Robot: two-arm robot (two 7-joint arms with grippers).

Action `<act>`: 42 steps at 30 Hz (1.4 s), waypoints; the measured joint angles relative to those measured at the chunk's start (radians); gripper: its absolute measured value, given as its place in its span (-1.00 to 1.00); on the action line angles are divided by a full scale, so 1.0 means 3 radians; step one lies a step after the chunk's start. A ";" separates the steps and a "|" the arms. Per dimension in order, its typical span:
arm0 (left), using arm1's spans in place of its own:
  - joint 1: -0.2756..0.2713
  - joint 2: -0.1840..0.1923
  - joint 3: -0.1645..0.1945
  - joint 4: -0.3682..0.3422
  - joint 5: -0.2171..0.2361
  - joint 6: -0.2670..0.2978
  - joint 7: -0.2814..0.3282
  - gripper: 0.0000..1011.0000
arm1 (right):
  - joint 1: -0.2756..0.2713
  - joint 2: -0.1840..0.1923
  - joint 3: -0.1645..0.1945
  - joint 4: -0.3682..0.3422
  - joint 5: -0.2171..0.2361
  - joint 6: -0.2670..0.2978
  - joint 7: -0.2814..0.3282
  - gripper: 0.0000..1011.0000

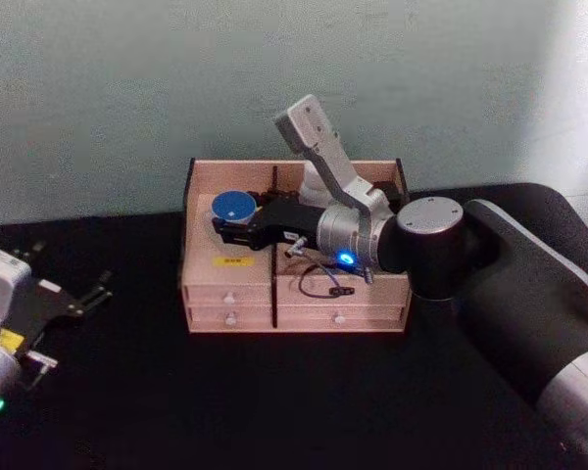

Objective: Pick up the facial cleanser and watermelon frost from the table and place them into the tiered storage box.

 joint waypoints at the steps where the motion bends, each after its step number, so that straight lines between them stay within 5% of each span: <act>1: 0.0000 0.0000 0.0000 0.0000 0.0000 0.0000 0.0000 0.98 | 0.0000 0.0000 0.0000 -0.0001 0.0000 0.0000 0.0000 0.44; 11: 0.0000 0.0000 0.0000 0.0000 0.0000 0.0000 0.0000 0.98 | -0.0001 0.0003 -0.0003 -0.0005 0.0004 -0.0006 0.0000 0.94; 16: 0.0000 0.0000 0.0000 0.0000 0.0000 0.0000 0.0000 0.98 | -0.0002 0.0004 -0.0003 -0.0006 0.0006 -0.0007 0.0000 0.98; 24: 0.0000 0.0000 0.0000 0.0000 0.0000 0.0000 0.0000 0.98 | -0.0186 0.0093 0.0080 -0.0357 -0.0010 -0.0072 -0.0043 0.98; 32: 0.0000 0.0000 0.0000 0.0000 0.0000 0.0000 0.0000 0.98 | -0.0483 0.0347 0.0161 -0.0956 0.0077 -0.0043 0.0057 0.98; 33: 0.0000 0.0000 0.0000 0.0000 0.0000 0.0000 0.0000 0.98 | -0.0595 0.0461 0.0187 -0.1159 0.0130 -0.0021 0.0109 0.98; 42: 0.0000 0.0000 0.0000 0.0000 0.0000 0.0000 0.0000 0.98 | -0.0978 0.0914 0.0261 -0.1779 0.0362 0.0031 0.0343 0.98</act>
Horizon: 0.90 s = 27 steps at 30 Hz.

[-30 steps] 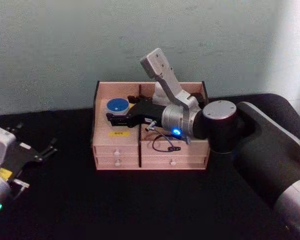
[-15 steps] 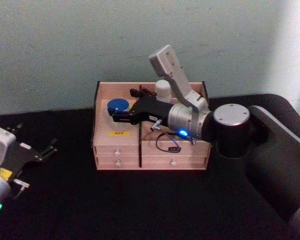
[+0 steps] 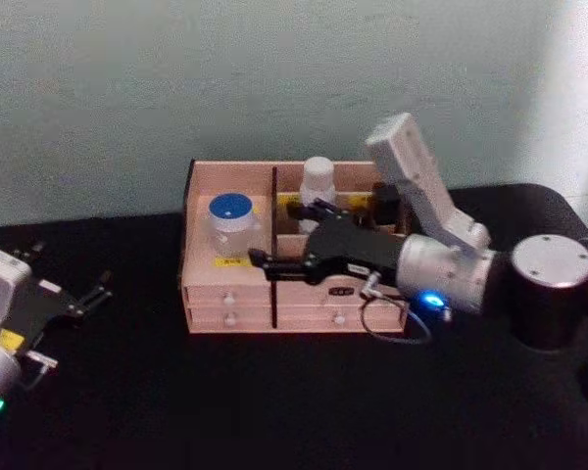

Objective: Pick up the facial cleanser and watermelon frost from the table and place them into the tiered storage box.

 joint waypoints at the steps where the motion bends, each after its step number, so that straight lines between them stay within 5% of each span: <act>1: 0.0000 0.0000 0.0000 0.0000 0.0000 0.0000 0.0000 0.98 | -0.0077 0.0085 0.0030 -0.0104 0.0051 0.0016 0.0026 0.98; 8: 0.0000 0.0000 0.0000 0.0000 0.0000 0.0000 0.0000 0.98 | -0.0414 0.0393 0.0180 -0.0457 0.0209 0.0074 -0.0014 0.98; 14: 0.0000 0.0000 0.0000 0.0000 0.0000 0.0000 0.0000 0.98 | -0.0738 0.0647 0.0382 -0.0687 0.0155 0.0021 -0.0409 0.98; 21: 0.0000 0.0000 0.0000 0.0000 0.0000 0.0000 0.0000 0.98 | -0.0954 0.0586 0.0731 -0.0724 -0.0011 -0.0058 -0.1055 0.98; 27: 0.0000 0.0000 0.0000 0.0000 0.0000 0.0000 0.0000 0.98 | -0.0980 0.0325 0.0989 -0.0552 -0.0296 -0.0033 -0.1831 0.98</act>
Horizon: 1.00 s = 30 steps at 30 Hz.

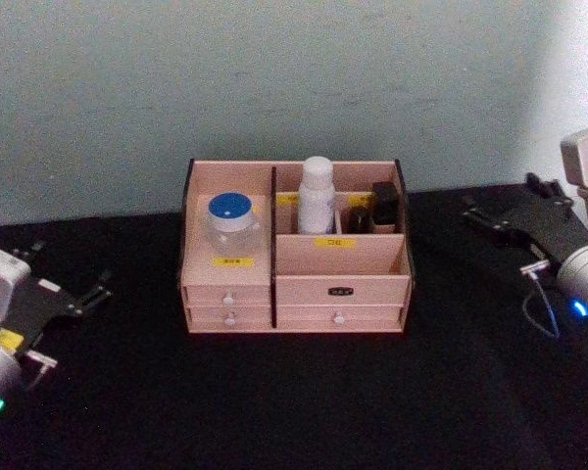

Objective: Pick up the facial cleanser and watermelon frost from the table and place them into the tiered storage box.

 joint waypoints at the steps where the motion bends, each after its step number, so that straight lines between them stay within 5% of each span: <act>1: 0.0000 0.0000 0.0000 0.0000 0.0000 0.0000 0.0000 0.98 | 0.0005 -0.0033 0.0011 0.0029 -0.0031 0.0003 -0.0068 0.98; 8: 0.0000 0.0000 0.0000 0.0000 0.0000 0.0000 0.0000 0.98 | 0.0062 -0.0291 -0.0054 0.0365 -0.0411 -0.0030 -0.0550 0.98; 19: 0.0000 0.0000 0.0000 0.0000 0.0000 0.0000 0.0000 0.98 | 0.0089 -0.0456 -0.0176 0.0706 -0.0638 -0.0062 -0.0622 0.98; 30: 0.0000 0.0000 0.0000 0.0000 0.0000 0.0000 0.0000 0.98 | 0.0104 -0.0471 -0.0163 0.0743 -0.0645 -0.0066 -0.0621 0.98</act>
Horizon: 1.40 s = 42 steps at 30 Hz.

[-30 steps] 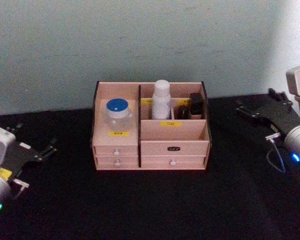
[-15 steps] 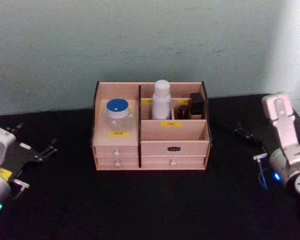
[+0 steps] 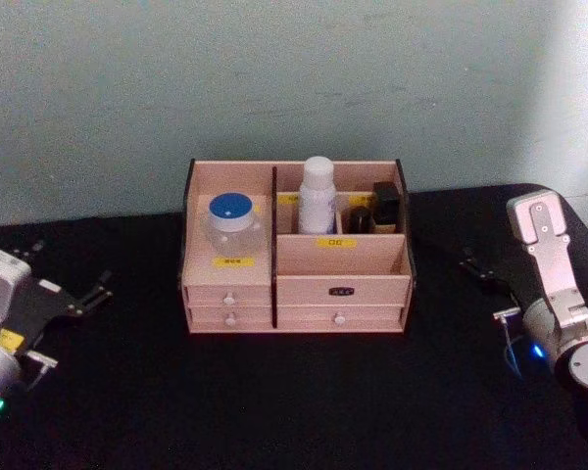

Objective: Pick up the facial cleanser and watermelon frost from the table and place them into the tiered storage box.

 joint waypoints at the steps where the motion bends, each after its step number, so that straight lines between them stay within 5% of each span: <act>1: 0.0000 0.0000 0.0000 0.0000 0.0000 0.0000 0.0000 0.98 | -0.0001 0.0000 -0.0001 -0.0001 0.0000 0.0000 0.0000 0.98; 42: 0.0000 0.0000 0.0000 0.0000 0.0000 0.0000 0.0000 0.98 | -0.0009 0.0012 -0.0010 -0.0025 0.0005 0.0000 0.0005 0.98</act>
